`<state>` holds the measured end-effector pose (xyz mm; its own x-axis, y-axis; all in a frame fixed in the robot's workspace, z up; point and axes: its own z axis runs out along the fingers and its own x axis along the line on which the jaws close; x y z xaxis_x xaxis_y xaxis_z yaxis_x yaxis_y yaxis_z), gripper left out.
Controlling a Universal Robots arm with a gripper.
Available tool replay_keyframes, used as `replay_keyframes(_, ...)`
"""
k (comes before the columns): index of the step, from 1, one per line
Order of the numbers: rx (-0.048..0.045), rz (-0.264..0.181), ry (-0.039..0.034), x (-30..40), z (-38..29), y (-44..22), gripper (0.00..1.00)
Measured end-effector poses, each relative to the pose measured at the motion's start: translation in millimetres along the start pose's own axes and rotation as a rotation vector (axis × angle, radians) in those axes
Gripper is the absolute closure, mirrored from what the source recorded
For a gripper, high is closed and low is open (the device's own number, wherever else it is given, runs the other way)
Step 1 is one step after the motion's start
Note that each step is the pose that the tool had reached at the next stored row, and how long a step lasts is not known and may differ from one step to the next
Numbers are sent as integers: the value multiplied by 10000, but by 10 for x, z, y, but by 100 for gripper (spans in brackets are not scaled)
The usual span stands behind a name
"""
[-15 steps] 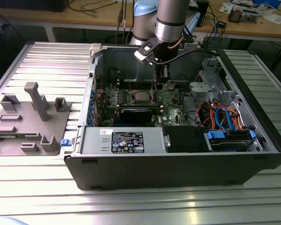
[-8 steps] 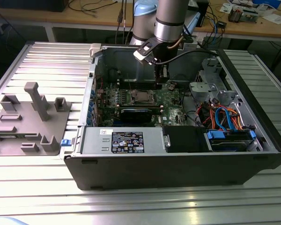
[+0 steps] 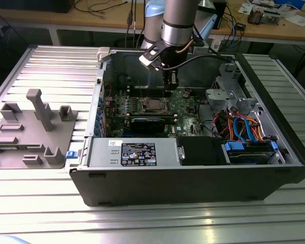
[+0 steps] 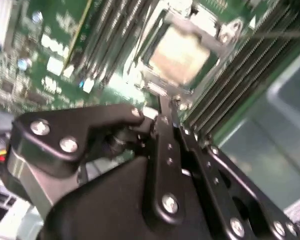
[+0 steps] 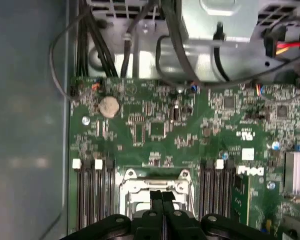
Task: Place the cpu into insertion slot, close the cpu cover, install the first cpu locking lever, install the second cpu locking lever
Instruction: 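Close the cpu cover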
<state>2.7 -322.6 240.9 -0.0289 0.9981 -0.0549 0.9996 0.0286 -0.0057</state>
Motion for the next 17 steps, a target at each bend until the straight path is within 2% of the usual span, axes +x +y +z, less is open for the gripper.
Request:
replay_keyframes(4,-1,-3,2,-10,58,-135,89)
replay_keyframes(6,0,-2,2,-4,115,-262,89)
replay_keyframes(9,1,-2,0,2,174,-394,89)
replay_keyframes(13,49,-4,3,7,208,-478,89)
replay_keyframes(17,56,-4,4,15,337,-513,89)
